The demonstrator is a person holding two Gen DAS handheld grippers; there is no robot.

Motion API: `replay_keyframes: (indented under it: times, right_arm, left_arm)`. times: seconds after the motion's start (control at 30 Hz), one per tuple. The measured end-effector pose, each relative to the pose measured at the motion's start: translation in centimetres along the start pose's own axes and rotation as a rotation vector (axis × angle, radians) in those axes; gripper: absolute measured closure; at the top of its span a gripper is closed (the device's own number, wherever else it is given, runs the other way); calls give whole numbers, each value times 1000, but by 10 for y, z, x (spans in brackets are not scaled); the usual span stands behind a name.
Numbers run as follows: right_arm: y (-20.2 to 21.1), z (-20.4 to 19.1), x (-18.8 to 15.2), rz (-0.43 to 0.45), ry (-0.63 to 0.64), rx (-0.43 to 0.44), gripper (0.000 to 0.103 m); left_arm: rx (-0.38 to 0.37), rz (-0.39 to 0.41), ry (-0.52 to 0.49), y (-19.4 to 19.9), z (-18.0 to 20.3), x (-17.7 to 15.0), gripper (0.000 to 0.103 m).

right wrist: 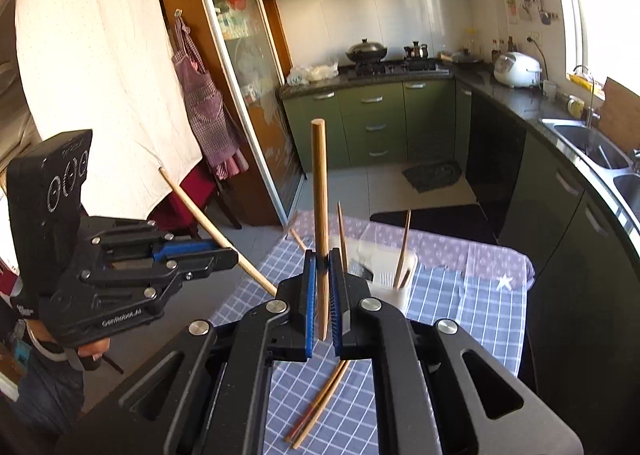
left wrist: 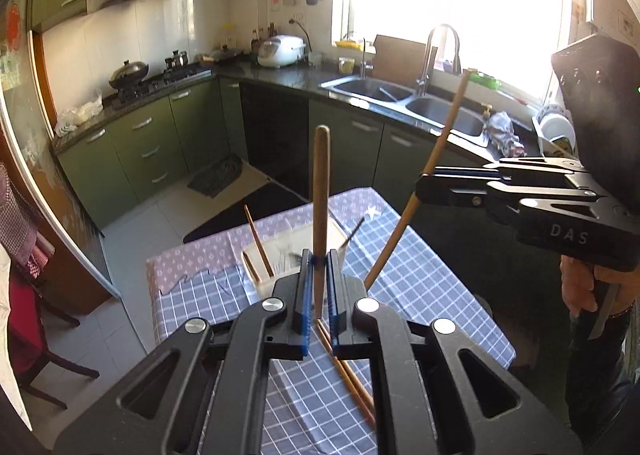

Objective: Organize utensils
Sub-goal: 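Carry both chopsticks over the white caddy, then lower the chopsticks into the caddy and open both tools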

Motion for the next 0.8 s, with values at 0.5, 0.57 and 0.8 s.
replay_keyframes:
  times: [0.5,0.57,0.8]
  right_arm:
    - [-105,46,47,-43,-51,-149,96]
    - [-122,49,37,-75,-44,-148,96]
    - [-138,43,19,-116,-23,-124,84]
  left_arm:
    - [106,-54,77,-91,-59,23,96]
    - [110,-84,90,-104,-64,14,96]
    - [104,-120,121,-115,-69,1,92]
Point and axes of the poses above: each gripper's, at about its wrist camera, not at the fingertips, and y roughly against the way its jaws point, z to its right, x to its top, the point moved 8 cm from there along -y, roughly the way its jaws point, and after that the axes turned 8 degrees about -x, right-handed, at the moved point
